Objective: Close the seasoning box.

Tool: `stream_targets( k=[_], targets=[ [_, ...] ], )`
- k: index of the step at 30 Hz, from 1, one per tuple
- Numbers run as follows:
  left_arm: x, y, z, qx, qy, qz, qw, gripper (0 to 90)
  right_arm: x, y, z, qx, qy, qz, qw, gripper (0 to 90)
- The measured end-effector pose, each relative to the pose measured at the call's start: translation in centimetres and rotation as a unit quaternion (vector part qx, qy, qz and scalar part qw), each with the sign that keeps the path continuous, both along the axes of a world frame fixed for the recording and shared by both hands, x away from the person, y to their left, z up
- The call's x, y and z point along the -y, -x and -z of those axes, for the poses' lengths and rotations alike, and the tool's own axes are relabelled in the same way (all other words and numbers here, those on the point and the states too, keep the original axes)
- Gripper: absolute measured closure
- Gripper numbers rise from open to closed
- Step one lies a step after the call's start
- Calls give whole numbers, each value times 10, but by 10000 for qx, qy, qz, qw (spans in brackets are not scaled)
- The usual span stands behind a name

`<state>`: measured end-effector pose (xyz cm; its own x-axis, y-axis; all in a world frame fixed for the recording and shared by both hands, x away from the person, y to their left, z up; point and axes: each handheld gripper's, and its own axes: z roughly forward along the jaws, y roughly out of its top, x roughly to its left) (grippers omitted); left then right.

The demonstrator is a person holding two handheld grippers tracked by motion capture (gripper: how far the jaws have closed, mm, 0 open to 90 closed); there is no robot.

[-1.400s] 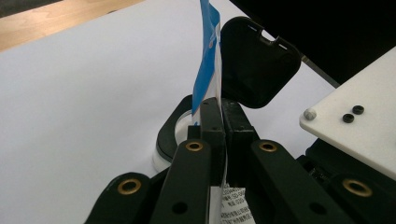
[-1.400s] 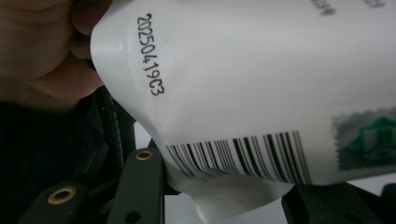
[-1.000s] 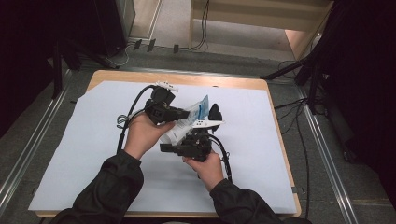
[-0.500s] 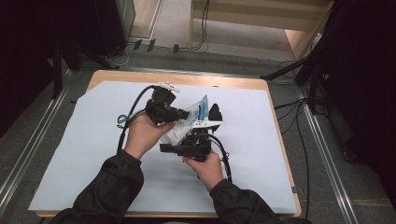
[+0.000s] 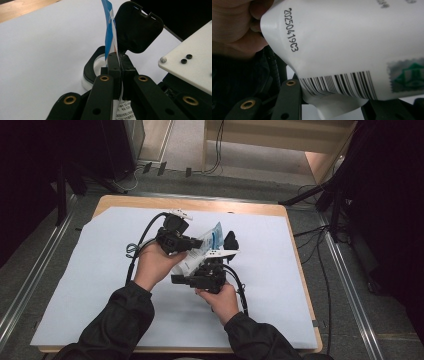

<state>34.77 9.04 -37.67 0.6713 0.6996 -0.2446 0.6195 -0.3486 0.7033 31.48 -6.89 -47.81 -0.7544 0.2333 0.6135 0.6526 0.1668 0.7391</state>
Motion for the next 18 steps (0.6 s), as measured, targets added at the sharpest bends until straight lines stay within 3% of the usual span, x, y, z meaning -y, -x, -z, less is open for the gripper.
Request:
stream_targets(
  k=[18],
  targets=[
    [-4, 0, -1, 15, 99, -125, 9999, 900, -2, -3, -1, 60, 21, -51, 10000, 648]
  ],
)
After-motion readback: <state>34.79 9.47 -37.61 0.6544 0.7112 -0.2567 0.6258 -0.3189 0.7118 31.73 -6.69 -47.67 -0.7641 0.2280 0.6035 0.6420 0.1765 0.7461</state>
